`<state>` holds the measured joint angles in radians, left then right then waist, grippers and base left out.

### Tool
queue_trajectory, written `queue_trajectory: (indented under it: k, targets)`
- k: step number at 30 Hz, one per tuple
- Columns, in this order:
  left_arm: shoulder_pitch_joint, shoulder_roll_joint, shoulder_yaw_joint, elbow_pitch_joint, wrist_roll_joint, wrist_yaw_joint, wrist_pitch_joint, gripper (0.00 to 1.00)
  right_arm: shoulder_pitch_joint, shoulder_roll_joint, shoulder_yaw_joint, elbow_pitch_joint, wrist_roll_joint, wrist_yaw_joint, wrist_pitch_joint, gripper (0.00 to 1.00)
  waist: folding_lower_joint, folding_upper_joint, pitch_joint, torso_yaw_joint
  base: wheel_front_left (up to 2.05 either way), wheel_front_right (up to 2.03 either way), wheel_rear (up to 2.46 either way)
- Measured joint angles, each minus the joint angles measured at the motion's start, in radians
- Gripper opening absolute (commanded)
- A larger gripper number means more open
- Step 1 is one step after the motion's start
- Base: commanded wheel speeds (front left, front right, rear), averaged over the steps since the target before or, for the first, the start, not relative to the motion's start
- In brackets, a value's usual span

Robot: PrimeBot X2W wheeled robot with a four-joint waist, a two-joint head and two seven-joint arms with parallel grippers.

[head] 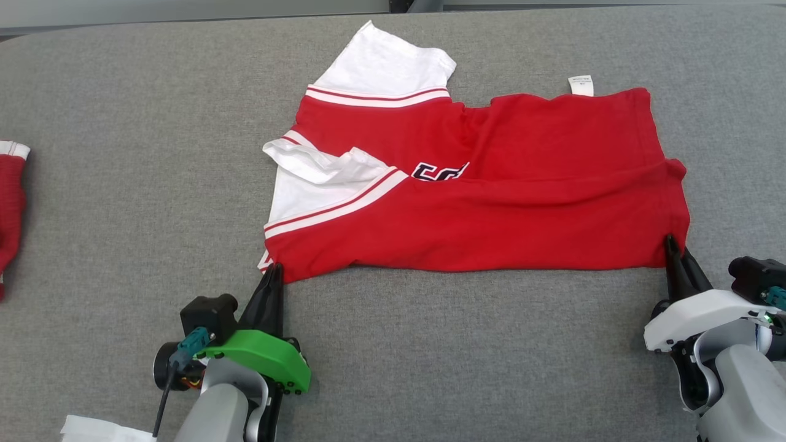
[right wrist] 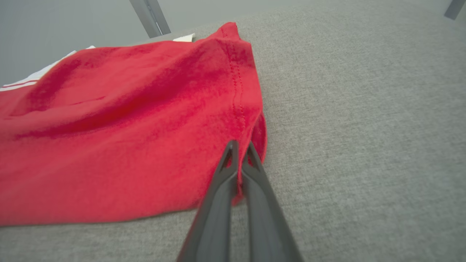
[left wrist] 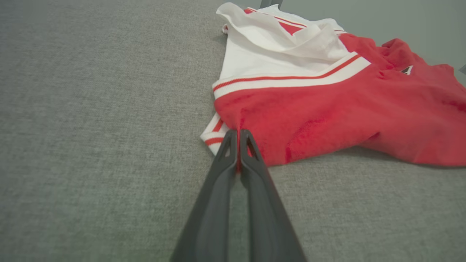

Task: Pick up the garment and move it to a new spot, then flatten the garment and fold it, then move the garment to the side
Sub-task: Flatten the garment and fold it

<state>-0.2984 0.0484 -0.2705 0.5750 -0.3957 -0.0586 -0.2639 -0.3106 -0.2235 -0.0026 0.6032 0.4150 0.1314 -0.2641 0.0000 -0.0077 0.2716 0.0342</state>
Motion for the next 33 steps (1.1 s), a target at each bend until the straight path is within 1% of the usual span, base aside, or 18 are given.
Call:
queue_trajectory:
  k: [5, 10, 17, 24, 27, 33]
  targets:
    - [0.0, 0.0, 0.008, 0.016, -0.009, -0.009, 0.0, 0.0, 0.0, 0.0, 0.0, 0.004, 0.003, 0.0, 0.0, 0.0, 0.0, 0.0, -0.005, -0.001, 0.0, 0.0, 0.0]
    - [0.015, 0.0, 0.023, 0.016, -0.006, -0.023, 0.0, 0.0, 0.02, 0.004, -0.003, 0.019, 0.003, 0.0, 0.0, 0.0, 0.0, 0.0, -0.034, -0.001, 0.0, 0.0, 0.0]
    - [0.131, -0.001, 0.07, 0.024, 0.038, -0.055, 0.0, 0.0, 0.084, 0.014, 0.004, 0.054, 0.006, 0.0, 0.0, 0.0, 0.0, 0.0, -0.128, 0.0, 0.0, 0.0, 0.0]
    - [0.247, -0.001, 0.108, 0.03, 0.068, -0.065, 0.0, 0.0, 0.184, 0.011, 0.033, 0.072, 0.026, 0.0, 0.0, 0.0, 0.0, 0.0, -0.224, 0.012, 0.0, 0.0, 0.0]
    - [0.286, -0.001, 0.112, 0.028, 0.084, -0.068, 0.0, 0.0, 0.222, 0.0, 0.053, 0.071, 0.048, 0.0, 0.0, 0.0, 0.0, 0.0, -0.261, 0.022, 0.0, 0.0, 0.0]
    - [0.364, -0.001, 0.134, 0.015, 0.103, -0.069, 0.0, 0.0, 0.299, -0.011, 0.095, 0.059, 0.08, 0.0, 0.0, 0.0, 0.0, 0.0, -0.311, 0.049, 0.0, 0.0, 0.0]
